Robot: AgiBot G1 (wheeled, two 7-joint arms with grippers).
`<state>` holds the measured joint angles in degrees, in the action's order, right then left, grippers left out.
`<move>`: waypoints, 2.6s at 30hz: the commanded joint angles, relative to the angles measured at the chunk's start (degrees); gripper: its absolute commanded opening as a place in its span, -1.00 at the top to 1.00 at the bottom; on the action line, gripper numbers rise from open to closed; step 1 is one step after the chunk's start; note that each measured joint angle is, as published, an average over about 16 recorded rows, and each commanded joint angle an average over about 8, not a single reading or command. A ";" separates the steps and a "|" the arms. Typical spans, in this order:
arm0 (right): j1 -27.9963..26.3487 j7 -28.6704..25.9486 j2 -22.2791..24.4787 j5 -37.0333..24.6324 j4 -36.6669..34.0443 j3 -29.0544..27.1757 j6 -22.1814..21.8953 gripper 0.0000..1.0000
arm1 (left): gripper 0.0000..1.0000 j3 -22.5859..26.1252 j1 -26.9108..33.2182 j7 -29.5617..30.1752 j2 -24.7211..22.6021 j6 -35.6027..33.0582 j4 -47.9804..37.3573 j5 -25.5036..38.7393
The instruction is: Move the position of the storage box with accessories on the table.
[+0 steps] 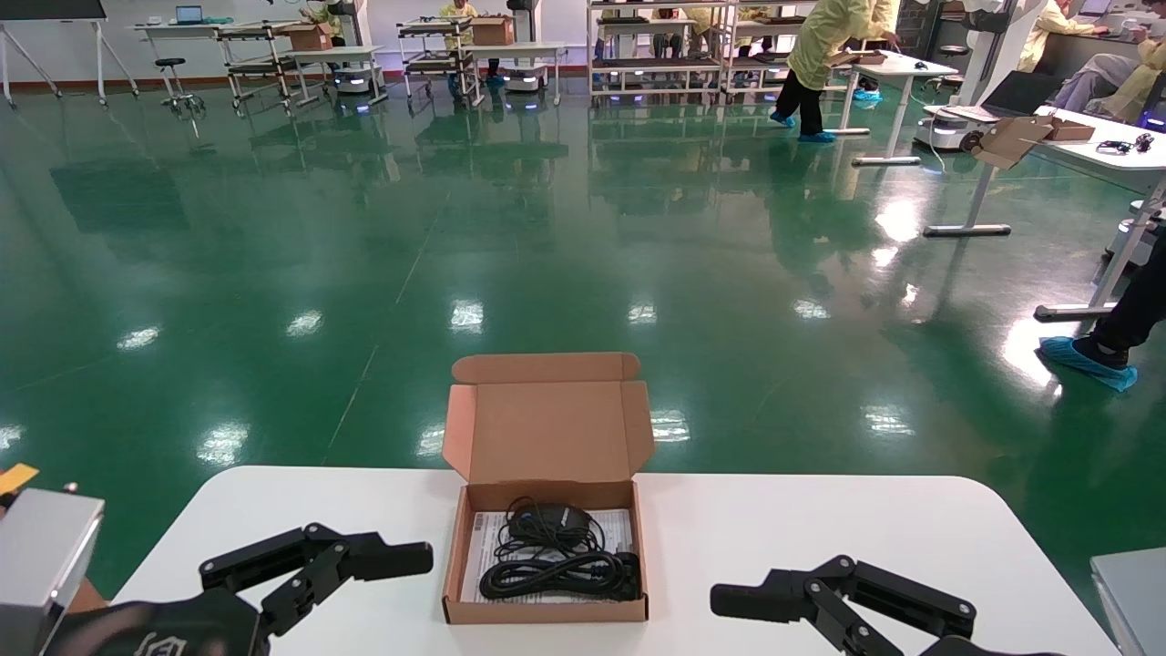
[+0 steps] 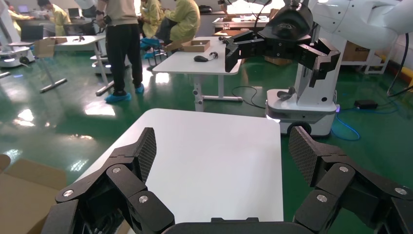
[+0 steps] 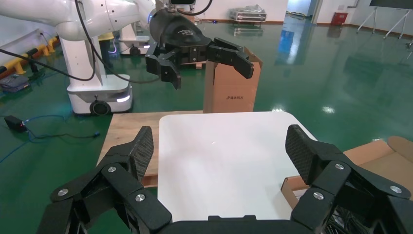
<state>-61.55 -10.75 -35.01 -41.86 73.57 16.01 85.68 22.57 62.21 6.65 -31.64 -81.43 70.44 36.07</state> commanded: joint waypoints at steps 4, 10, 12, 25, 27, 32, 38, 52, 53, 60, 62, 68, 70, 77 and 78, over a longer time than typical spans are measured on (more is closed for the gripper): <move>0.00 0.00 0.00 0.01 0.00 0.00 0.00 -1.00 | -1.00 0.00 0.00 0.00 0.00 0.00 0.00 0.00; 0.00 0.00 0.00 0.01 0.00 0.00 0.00 -1.00 | -1.00 0.00 0.00 0.00 0.00 0.00 0.00 0.00; 0.00 0.00 0.00 0.01 0.00 0.00 0.00 -1.00 | -1.00 0.00 0.00 0.00 0.00 0.00 0.00 0.00; 0.00 0.00 0.00 0.01 0.00 0.00 0.00 -1.00 | -1.00 0.00 0.00 0.00 0.00 0.00 0.00 0.00; 0.00 0.00 0.00 0.01 0.00 0.00 0.00 -1.00 | -1.00 0.00 0.00 0.00 0.00 0.00 0.00 0.00; -0.04 0.02 0.00 -0.01 -0.02 -0.02 -0.04 -1.00 | -1.00 0.00 0.00 0.00 0.00 0.00 0.00 0.00; -2.29 0.27 0.12 -2.84 -0.60 0.80 0.15 -1.00 | -1.00 0.00 0.00 0.00 0.00 0.00 0.00 0.00; -16.39 -5.88 -4.06 -12.43 -13.60 8.42 4.37 -1.00 | -1.00 0.00 0.00 0.00 0.00 0.00 0.00 0.00; -17.66 -6.43 -4.66 -13.65 -14.68 9.49 4.48 -1.00 | -1.00 0.00 0.00 0.00 0.00 0.00 0.00 0.00; -27.11 -9.06 -11.16 -23.04 -26.66 17.69 4.33 -1.00 | -1.00 0.00 0.00 0.00 0.00 0.00 0.00 0.00; -29.48 -9.19 -13.52 -25.52 -31.40 19.59 3.78 -1.00 | -1.00 0.00 0.00 0.00 0.00 0.00 0.00 0.00; -33.79 -6.21 -20.47 -29.88 -45.86 22.10 -0.46 -1.00 | -1.00 0.00 0.00 0.00 0.00 0.00 0.00 0.00; -34.39 -4.33 -22.05 -30.16 -49.33 22.04 -2.10 -1.00 | -1.00 0.00 0.00 0.00 0.00 0.00 0.00 -0.01; -35.97 -0.12 -23.81 -30.18 -55.05 21.41 -4.99 -1.00 | -1.00 0.00 -0.01 -0.01 0.00 0.01 -0.01 -0.02; -36.12 -0.54 -23.61 -30.11 -55.36 21.36 -4.84 -1.00 | -1.00 0.00 -0.01 -0.01 0.00 0.00 -0.01 -0.02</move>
<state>-97.67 -13.08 -58.45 -72.00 17.75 37.50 81.01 22.57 62.20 6.64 -31.64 -81.43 70.44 36.05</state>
